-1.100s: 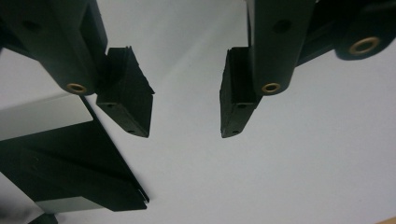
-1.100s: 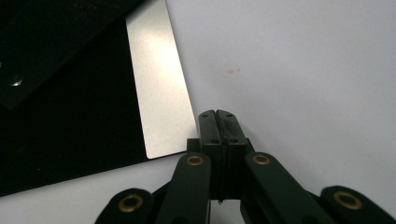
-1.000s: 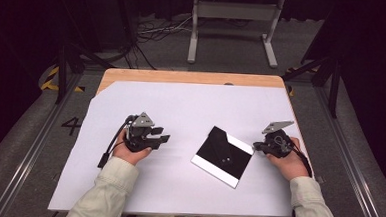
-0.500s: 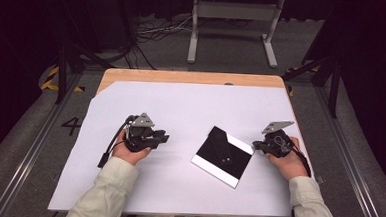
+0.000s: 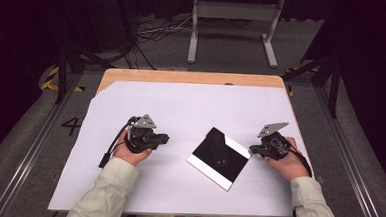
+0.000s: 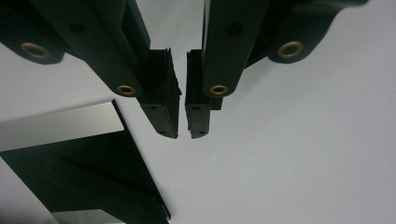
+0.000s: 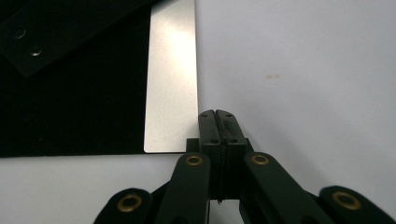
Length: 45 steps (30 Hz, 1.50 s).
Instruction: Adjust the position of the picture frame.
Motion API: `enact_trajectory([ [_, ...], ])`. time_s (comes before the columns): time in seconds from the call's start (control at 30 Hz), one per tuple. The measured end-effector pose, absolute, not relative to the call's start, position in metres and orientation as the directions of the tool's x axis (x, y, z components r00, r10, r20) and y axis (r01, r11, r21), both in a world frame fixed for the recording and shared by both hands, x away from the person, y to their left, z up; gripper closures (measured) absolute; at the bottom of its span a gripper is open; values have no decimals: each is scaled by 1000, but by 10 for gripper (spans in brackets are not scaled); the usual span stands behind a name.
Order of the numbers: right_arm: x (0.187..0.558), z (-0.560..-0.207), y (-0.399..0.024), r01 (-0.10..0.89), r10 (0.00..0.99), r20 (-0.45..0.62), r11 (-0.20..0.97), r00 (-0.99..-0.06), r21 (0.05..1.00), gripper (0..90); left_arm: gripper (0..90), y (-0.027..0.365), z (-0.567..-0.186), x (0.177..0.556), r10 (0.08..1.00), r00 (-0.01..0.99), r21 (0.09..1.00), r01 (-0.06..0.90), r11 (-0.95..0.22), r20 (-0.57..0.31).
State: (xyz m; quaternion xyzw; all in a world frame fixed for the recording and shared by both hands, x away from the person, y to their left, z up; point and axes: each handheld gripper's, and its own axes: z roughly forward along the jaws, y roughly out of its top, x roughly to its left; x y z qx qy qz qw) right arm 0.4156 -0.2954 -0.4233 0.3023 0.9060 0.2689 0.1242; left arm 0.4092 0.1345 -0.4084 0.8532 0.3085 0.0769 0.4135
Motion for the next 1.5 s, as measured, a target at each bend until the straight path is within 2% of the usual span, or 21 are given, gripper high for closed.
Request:
enact_trajectory([
  [0.2, 410, -422, -287, 457, 574, -63, 709, -817, 537, 900, 848, 132, -409, 407, 574, 810, 746, 457, -485, -122],
  [0.5, 403, -421, -280, 430, 527, -46, 738, -849, 521, 900, 896, 110, -414, 398, 499, 862, 704, 407, -582, -86],
  [1.27, 379, -421, -251, 330, 369, 19, 805, -929, 494, 900, 900, 123, -408, 401, 503, 854, 718, 431, -546, -130],
  [1.5, 374, -416, -243, 295, 355, -25, 813, -935, 502, 900, 900, 126, -407, 401, 509, 851, 723, 433, -537, -132],
])
